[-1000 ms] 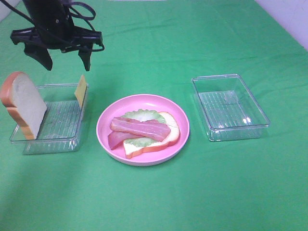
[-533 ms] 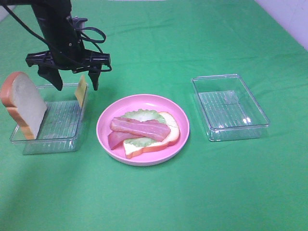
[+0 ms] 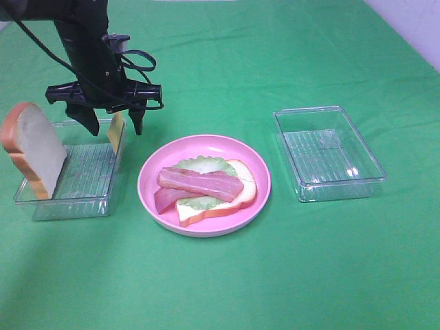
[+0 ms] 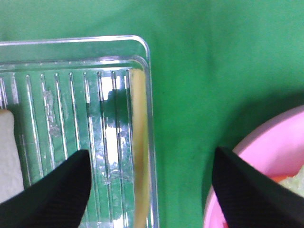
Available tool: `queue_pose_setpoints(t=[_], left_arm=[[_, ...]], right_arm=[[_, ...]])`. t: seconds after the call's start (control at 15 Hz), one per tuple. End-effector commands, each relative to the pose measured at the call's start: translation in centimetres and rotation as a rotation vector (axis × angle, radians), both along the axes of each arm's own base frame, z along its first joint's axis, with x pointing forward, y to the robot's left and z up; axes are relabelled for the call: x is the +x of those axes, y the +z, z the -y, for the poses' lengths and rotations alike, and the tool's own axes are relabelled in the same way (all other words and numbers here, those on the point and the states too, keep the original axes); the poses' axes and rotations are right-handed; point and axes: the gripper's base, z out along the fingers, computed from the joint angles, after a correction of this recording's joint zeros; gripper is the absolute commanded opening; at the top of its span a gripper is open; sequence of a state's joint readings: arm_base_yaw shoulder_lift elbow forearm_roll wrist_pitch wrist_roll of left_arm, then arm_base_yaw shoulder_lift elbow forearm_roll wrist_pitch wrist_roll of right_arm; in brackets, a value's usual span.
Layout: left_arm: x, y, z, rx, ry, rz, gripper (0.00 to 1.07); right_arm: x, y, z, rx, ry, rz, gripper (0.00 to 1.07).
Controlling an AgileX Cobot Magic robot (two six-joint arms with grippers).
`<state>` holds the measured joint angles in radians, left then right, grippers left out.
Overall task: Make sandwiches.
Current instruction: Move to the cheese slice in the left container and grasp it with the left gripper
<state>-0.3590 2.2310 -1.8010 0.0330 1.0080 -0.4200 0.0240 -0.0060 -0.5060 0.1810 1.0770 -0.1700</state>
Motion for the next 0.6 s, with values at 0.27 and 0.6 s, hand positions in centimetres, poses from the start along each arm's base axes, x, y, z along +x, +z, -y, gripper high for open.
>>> queue_pose_setpoints(t=[0.27, 0.6], left_arm=[[0.15, -0.51, 0.15, -0.004, 0.0, -0.002, 0.38], [0.3, -0.42, 0.25, -0.011, -0.002, 0.018, 0.0]], right_arm=[[-0.17, 0.04, 0.0, -0.007, 0.007, 0.028, 0.63], [-0.17, 0.04, 0.0, -0.007, 0.007, 0.028, 0.63]])
